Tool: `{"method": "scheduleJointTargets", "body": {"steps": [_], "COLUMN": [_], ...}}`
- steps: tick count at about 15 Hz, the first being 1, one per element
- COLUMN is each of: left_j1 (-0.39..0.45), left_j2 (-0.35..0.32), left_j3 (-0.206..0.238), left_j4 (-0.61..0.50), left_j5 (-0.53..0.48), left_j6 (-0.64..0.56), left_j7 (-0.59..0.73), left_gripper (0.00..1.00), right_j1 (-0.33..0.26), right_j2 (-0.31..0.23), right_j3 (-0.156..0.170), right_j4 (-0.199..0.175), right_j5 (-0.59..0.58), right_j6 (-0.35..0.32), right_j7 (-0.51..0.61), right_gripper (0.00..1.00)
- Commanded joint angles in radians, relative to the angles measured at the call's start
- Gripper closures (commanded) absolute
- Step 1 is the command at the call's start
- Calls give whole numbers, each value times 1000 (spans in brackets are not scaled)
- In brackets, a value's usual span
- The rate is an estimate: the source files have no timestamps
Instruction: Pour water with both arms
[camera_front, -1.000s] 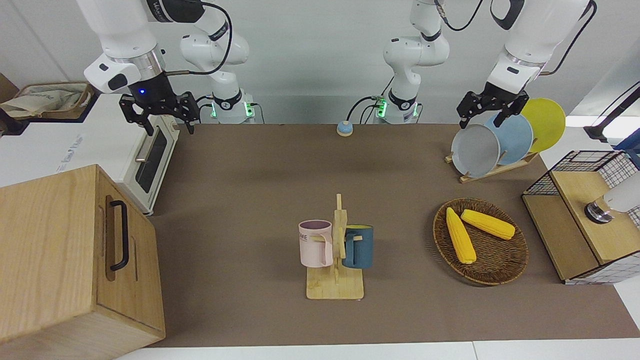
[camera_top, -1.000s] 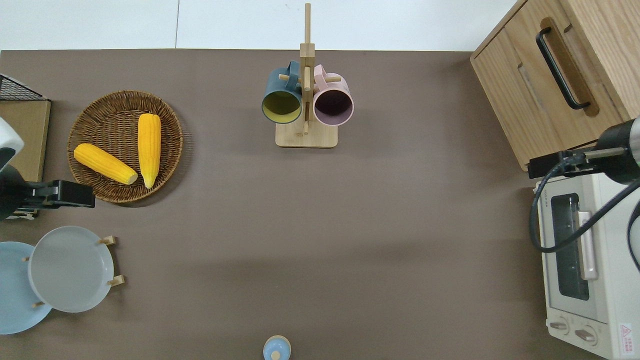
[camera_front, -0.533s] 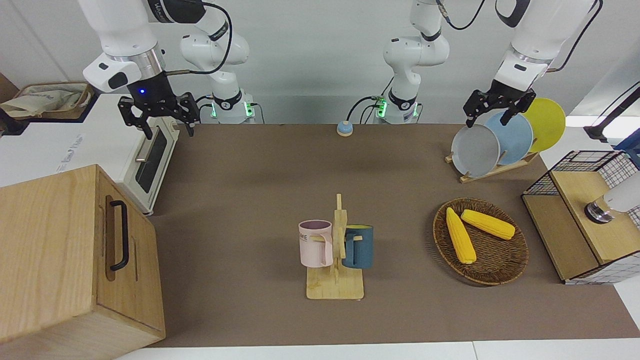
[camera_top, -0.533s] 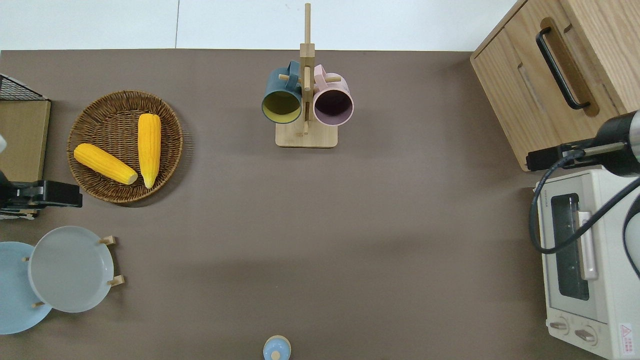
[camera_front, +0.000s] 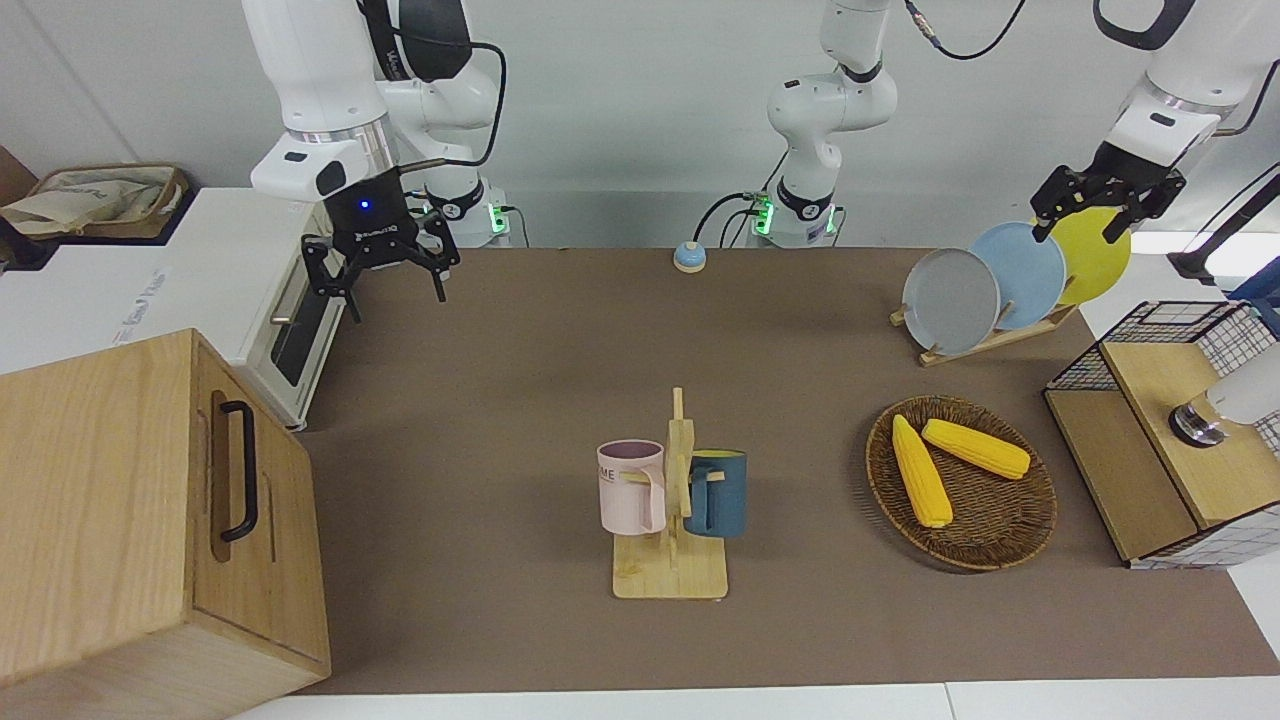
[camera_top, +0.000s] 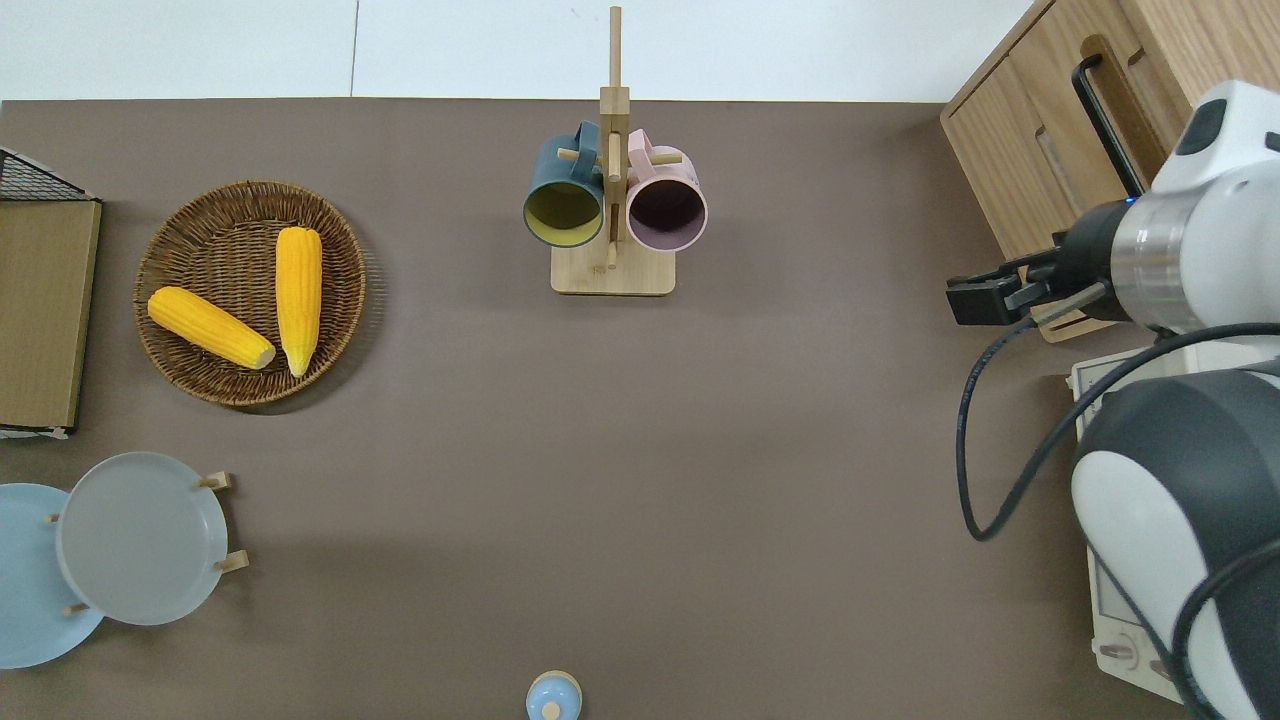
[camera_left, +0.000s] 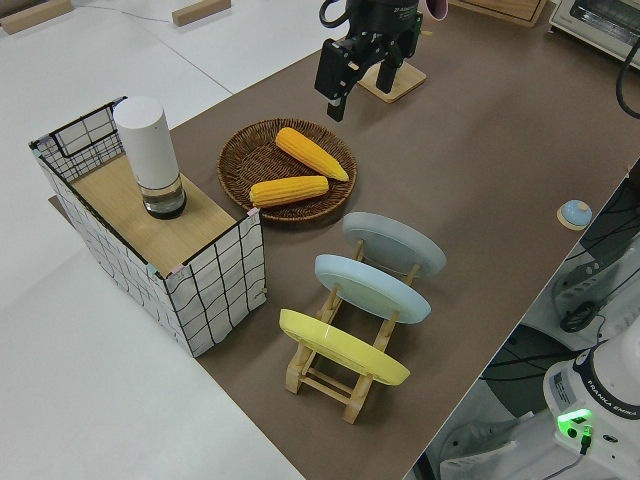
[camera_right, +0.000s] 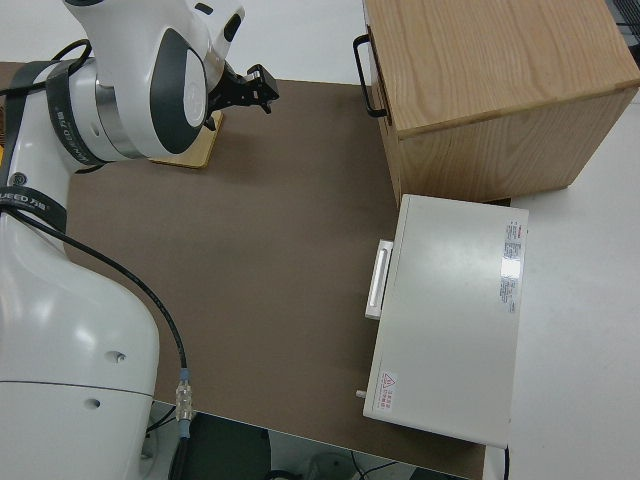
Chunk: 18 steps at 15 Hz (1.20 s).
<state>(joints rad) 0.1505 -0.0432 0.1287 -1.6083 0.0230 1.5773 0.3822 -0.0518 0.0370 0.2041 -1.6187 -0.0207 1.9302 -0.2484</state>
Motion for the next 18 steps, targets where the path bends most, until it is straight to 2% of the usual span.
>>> {"method": "scheduleJointTargets", "body": {"steps": [1,3,4,5,8,11,13,18], "left_j1": [119,185,208,225,312,317,320,307], "left_j2": [74,103,117,124,163,184,192,197], "left_j3": [-6,-4,-4,-4,0,51,57,62], "left_j4": [70,79,79,79,73,61,30,-44], "left_j5": [11,-5,-5,-6,-113,-223,-323,-486], "left_j6": [10,52,70,84,173,274,341,525], "left_j7": [195,251,297,331,409,428,429,417], "left_gripper": [2,2,2,2,2,2,0,0], "right_j1": [-3,0,0,0,4,4,9,23], "right_j2": [-14,-16,-14,-13,13,41,67,132], "right_j3": [27,63,83,98,139,164,181,182], "right_j4": [-99,-188,-219,-230,-244,-241,-239,-230], "right_j5": [-10,-15,-47,-71,-87,-102,-123,-166], "right_j6": [181,336,396,421,495,525,558,598], "right_j7": [-135,-221,-241,-248,-241,-238,-229,-194], "right_gripper": [17,17,17,17,17,19,21,21]}}
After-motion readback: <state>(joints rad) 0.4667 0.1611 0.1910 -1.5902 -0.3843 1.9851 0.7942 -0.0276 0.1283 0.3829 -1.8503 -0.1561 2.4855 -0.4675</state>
